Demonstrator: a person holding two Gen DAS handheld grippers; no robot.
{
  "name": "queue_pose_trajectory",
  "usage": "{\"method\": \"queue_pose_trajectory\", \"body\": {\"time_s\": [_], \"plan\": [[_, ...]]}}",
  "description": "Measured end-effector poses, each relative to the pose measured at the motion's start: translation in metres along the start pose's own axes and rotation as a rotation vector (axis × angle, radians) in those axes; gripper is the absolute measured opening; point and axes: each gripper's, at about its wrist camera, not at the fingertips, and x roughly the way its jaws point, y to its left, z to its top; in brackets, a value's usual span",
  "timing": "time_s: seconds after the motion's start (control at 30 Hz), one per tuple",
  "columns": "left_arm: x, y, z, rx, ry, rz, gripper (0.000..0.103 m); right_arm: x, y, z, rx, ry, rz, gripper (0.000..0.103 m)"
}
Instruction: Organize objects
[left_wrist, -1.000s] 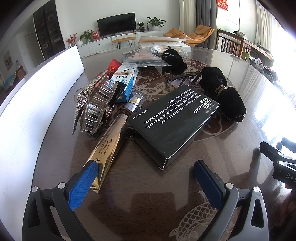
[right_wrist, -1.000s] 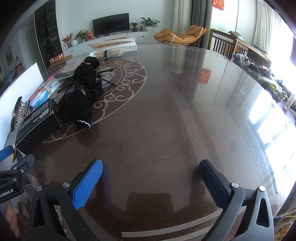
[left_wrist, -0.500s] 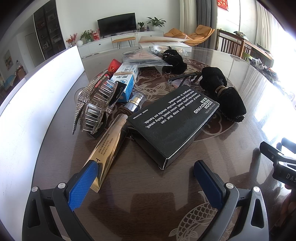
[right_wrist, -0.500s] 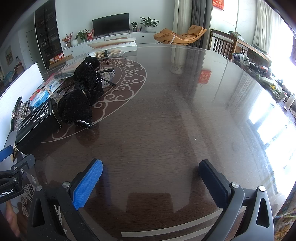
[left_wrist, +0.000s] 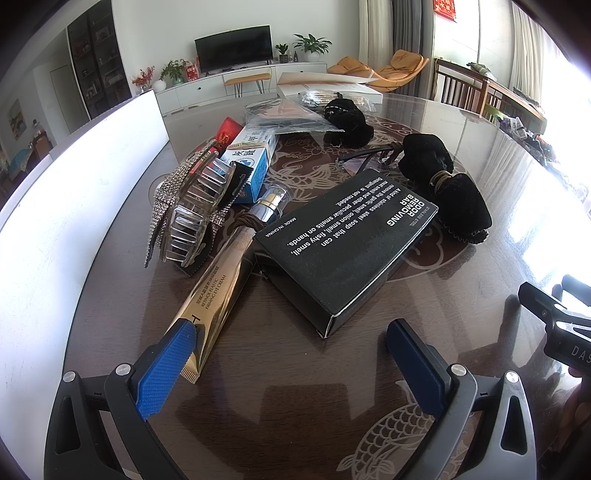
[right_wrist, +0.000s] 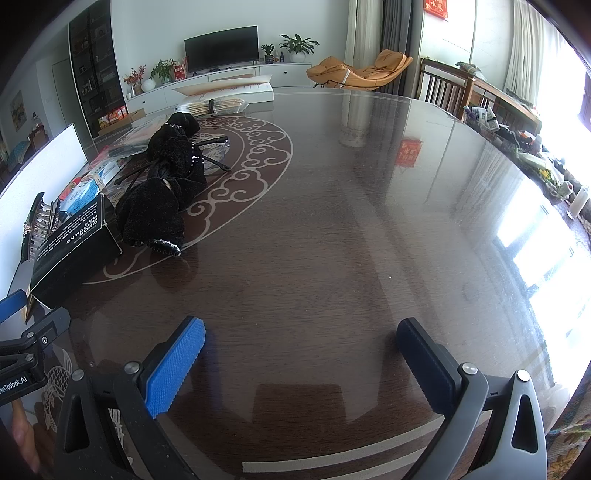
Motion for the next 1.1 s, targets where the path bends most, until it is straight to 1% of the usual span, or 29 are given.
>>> {"method": "queue_pose_trajectory", "body": {"time_s": [1.0,1.07,1.1], "plan": [[0.0009,0.0007,0.0004,0.0,0.001,-0.003,0.103,0.0002,0.0002,-0.0001,0.0,0.0,0.0,0.103],[0.0001,0.0015,0.0021,0.024,0.009,-0.02,0.103,0.0002,0.0,0.0,0.0,0.0,0.0,0.103],[-0.0022,0.0023,0.0026,0.041,0.015,-0.05,0.103,0.0001,0.0001,-0.0001,0.0,0.0,0.0,0.103]]}}
